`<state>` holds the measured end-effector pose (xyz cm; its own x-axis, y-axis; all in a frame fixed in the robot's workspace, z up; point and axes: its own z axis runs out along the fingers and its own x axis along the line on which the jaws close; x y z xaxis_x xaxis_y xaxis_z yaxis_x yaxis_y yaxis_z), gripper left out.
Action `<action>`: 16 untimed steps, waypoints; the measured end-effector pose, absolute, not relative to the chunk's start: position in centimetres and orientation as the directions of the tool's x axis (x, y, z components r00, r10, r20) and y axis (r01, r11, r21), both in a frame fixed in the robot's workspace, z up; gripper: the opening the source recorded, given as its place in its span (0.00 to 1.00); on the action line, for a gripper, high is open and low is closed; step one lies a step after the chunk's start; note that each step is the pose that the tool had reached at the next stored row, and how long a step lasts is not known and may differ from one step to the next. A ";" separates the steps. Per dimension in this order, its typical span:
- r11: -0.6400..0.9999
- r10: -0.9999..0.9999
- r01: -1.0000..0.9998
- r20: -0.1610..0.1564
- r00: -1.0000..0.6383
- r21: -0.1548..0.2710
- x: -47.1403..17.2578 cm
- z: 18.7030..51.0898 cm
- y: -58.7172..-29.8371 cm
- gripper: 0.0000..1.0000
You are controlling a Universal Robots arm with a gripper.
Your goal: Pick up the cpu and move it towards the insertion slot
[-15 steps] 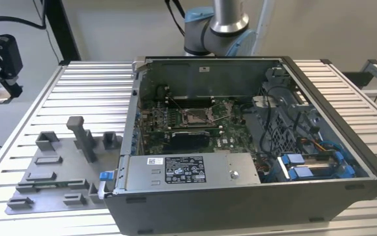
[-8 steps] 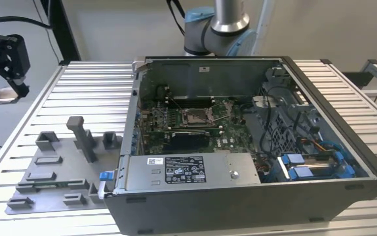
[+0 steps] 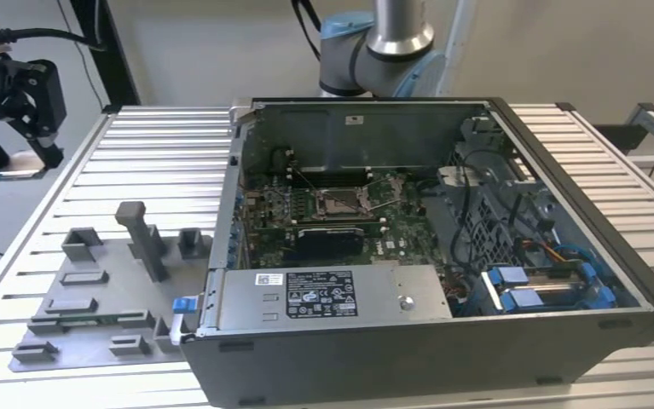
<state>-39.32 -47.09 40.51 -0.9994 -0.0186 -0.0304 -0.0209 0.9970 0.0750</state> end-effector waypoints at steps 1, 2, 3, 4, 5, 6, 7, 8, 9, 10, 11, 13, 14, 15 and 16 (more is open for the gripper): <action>0.997 -0.019 -0.021 -0.030 -0.999 0.075 -39.1 40.5 -47.1 0.00; 0.997 -0.019 -0.021 -0.030 -0.999 0.075 -39.0 40.5 -47.1 0.00; 0.997 -0.019 -0.021 -0.030 -0.999 0.075 -38.8 40.5 -47.1 0.00; 0.997 -0.019 -0.021 -0.030 -0.999 0.075 -38.6 40.5 -47.1 0.00; 0.997 -0.019 -0.021 -0.030 -0.999 0.075 -38.4 40.5 -47.1 0.00; 0.997 -0.019 -0.021 -0.030 -0.999 0.075 -38.3 40.5 -47.1 0.00; 0.997 -0.019 -0.021 -0.030 -0.999 0.075 -38.1 40.5 -47.1 0.00; 0.997 -0.019 -0.021 -0.030 -0.999 0.075 -38.0 40.5 -47.1 0.00; 0.997 -0.019 -0.021 -0.030 -0.999 0.075 -37.9 40.5 -47.1 0.00; 0.997 -0.019 -0.021 -0.030 -0.999 0.075 -37.7 40.5 -47.1 0.00; 0.997 -0.019 -0.021 -0.030 -0.999 0.075 -37.5 40.5 -47.1 0.00; 0.997 -0.019 -0.021 -0.030 -0.999 0.075 -37.2 40.5 -47.1 0.00; 0.997 -0.019 -0.021 -0.030 -0.999 0.075 -37.0 40.5 -47.1 0.00; 0.997 -0.019 -0.021 -0.030 -0.999 0.075 -36.9 40.5 -47.1 0.00; 0.997 -0.019 -0.021 -0.030 -0.999 0.075 -36.8 40.5 -47.1 0.00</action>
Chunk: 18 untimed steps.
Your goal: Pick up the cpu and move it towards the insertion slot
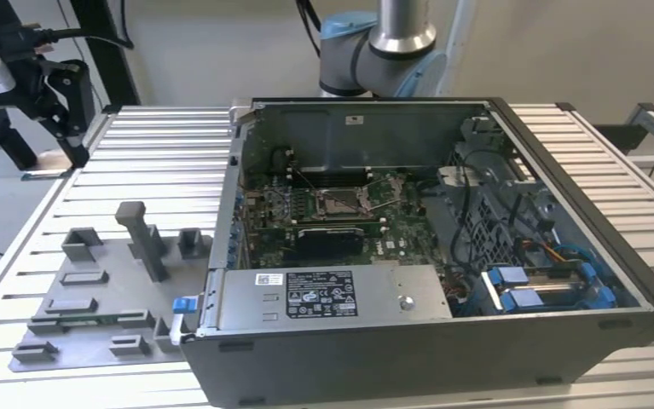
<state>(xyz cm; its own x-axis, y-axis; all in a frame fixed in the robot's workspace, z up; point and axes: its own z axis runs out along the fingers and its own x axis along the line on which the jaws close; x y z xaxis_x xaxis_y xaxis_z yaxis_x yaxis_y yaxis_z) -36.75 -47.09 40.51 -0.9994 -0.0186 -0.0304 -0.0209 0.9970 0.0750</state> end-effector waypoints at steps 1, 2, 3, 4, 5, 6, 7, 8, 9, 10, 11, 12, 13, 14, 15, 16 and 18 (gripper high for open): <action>0.997 -0.019 -0.021 -0.030 -0.999 0.075 -36.6 40.5 -47.1 0.00; 0.997 -0.019 -0.021 -0.030 -0.999 0.075 -36.5 40.5 -47.1 0.00; 0.997 -0.019 -0.021 -0.030 -0.999 0.075 -36.3 40.5 -47.1 0.00; 0.997 -0.019 -0.021 -0.030 -0.999 0.075 -36.2 40.5 -47.1 0.00; 0.997 -0.019 -0.021 -0.030 -0.999 0.075 -36.0 40.5 -47.1 0.00; 0.997 -0.019 -0.021 -0.030 -0.999 0.075 -35.9 40.5 -47.1 0.00; 0.997 -0.019 -0.021 -0.030 -0.999 0.075 -35.7 40.5 -47.1 0.00; 0.997 -0.019 -0.021 -0.030 -0.999 0.075 -35.5 40.5 -47.1 0.00; 0.997 -0.019 -0.021 -0.030 -0.999 0.075 -35.2 40.5 -47.1 0.00; 0.997 -0.019 -0.021 -0.030 -0.999 0.075 -35.0 40.5 -47.1 0.00; 0.997 -0.019 -0.021 -0.030 -0.999 0.075 -34.8 40.5 -47.1 0.00; 0.997 -0.019 -0.021 -0.030 -0.999 0.075 -34.5 40.5 -47.1 0.00; 0.997 -0.019 -0.021 -0.030 -0.999 0.075 -34.3 40.5 -47.1 0.00; 0.997 -0.019 -0.021 -0.030 -0.999 0.075 -34.1 40.5 -47.1 0.00; 0.997 -0.019 -0.021 -0.030 -0.999 0.075 -33.8 40.5 -47.1 0.00; 0.997 -0.019 -0.021 -0.030 -0.999 0.075 -33.6 40.5 -47.1 0.00; 0.997 -0.019 -0.021 -0.030 -0.999 0.075 -33.0 40.5 -47.1 0.00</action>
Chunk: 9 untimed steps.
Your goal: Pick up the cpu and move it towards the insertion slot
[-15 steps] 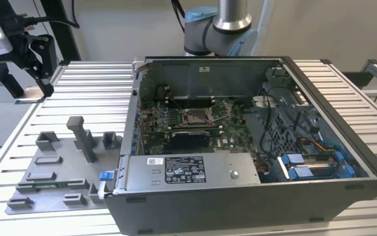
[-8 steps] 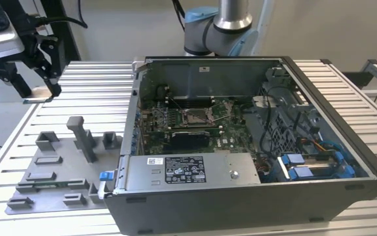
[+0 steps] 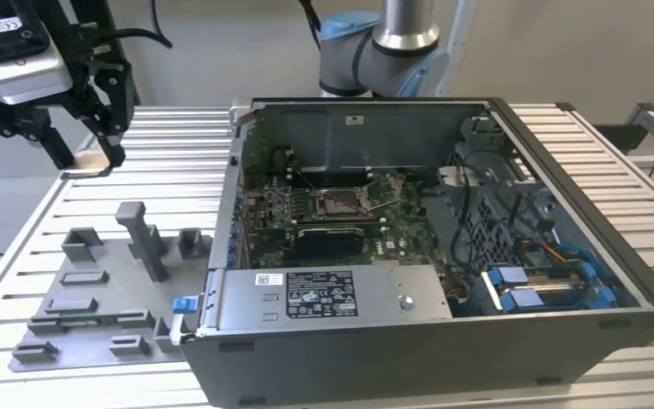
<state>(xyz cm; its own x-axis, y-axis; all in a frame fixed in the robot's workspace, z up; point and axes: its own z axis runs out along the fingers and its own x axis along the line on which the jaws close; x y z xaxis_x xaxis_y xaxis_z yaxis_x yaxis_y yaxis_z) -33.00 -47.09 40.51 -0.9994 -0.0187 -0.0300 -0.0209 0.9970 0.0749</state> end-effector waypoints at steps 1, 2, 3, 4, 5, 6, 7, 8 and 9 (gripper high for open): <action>0.997 -0.019 -0.021 -0.030 -0.999 0.075 -32.7 40.5 -47.1 0.00; 0.997 -0.019 -0.021 -0.030 -0.999 0.075 -32.5 40.5 -47.1 0.00; 0.997 -0.019 -0.021 -0.030 -0.999 0.075 -32.2 40.5 -47.1 0.00; 0.997 -0.019 -0.021 -0.030 -0.999 0.075 -32.0 40.5 -47.1 0.00; 0.997 -0.019 -0.021 -0.030 -0.999 0.075 -31.8 40.5 -47.1 0.00; 0.997 -0.019 -0.021 -0.030 -0.999 0.075 -31.5 40.5 -47.1 0.00; 0.997 -0.019 -0.021 -0.030 -0.999 0.075 -31.3 40.5 -47.1 0.00; 0.997 -0.019 -0.021 -0.030 -0.999 0.075 -31.0 40.5 -47.1 0.00; 0.997 -0.019 -0.021 -0.030 -0.999 0.075 -30.7 40.5 -47.1 0.00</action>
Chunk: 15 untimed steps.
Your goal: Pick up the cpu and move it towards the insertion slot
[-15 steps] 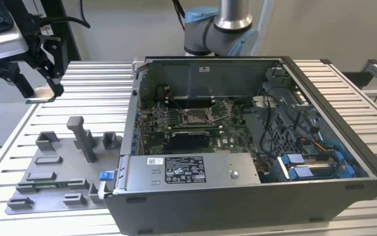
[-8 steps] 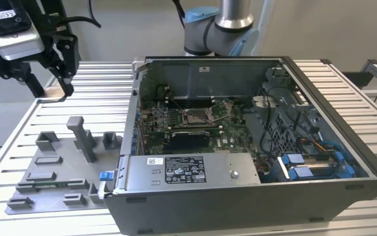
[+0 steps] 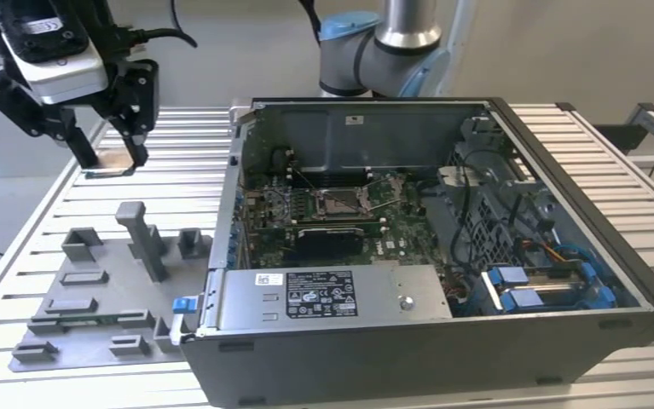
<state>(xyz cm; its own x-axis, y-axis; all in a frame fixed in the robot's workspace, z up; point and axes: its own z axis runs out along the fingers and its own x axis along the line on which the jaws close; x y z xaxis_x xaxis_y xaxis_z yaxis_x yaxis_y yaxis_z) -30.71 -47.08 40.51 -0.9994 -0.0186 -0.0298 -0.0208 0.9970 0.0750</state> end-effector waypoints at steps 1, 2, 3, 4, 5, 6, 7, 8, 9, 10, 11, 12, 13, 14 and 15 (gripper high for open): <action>0.997 -0.019 -0.021 -0.030 -0.999 0.075 -30.5 40.5 -47.1 0.00; 0.997 -0.019 -0.021 -0.030 -0.999 0.075 -30.2 40.5 -47.1 0.00; 0.997 -0.019 -0.021 -0.030 -0.999 0.075 -29.9 40.5 -47.1 0.00; 0.997 -0.019 -0.021 -0.030 -0.999 0.075 -29.6 40.5 -47.1 0.00; 0.997 -0.019 -0.021 -0.030 -0.999 0.075 -29.4 40.5 -47.1 0.00; 0.997 -0.019 -0.021 -0.030 -0.999 0.075 -29.1 40.5 -47.1 0.00; 0.997 -0.019 -0.021 -0.030 -0.999 0.075 -28.8 40.5 -47.1 0.00; 0.997 -0.019 -0.021 -0.030 -0.999 0.075 -28.5 40.5 -47.1 0.00; 0.997 -0.019 -0.021 -0.030 -0.999 0.075 -28.2 40.5 -47.1 0.00; 0.997 -0.019 -0.021 -0.030 -0.999 0.075 -27.9 40.5 -47.1 0.00; 0.997 -0.019 -0.021 -0.029 -0.999 0.075 -27.6 40.5 -47.1 0.00; 0.997 -0.019 -0.021 -0.029 -0.999 0.075 -27.2 40.5 -47.1 0.00; 0.997 -0.019 -0.021 -0.029 -0.999 0.075 -27.0 40.5 -47.1 0.00; 0.997 -0.019 -0.021 -0.029 -0.999 0.075 -26.6 40.5 -47.1 0.00; 0.997 -0.019 -0.021 -0.029 -0.999 0.075 -26.3 40.5 -47.1 0.00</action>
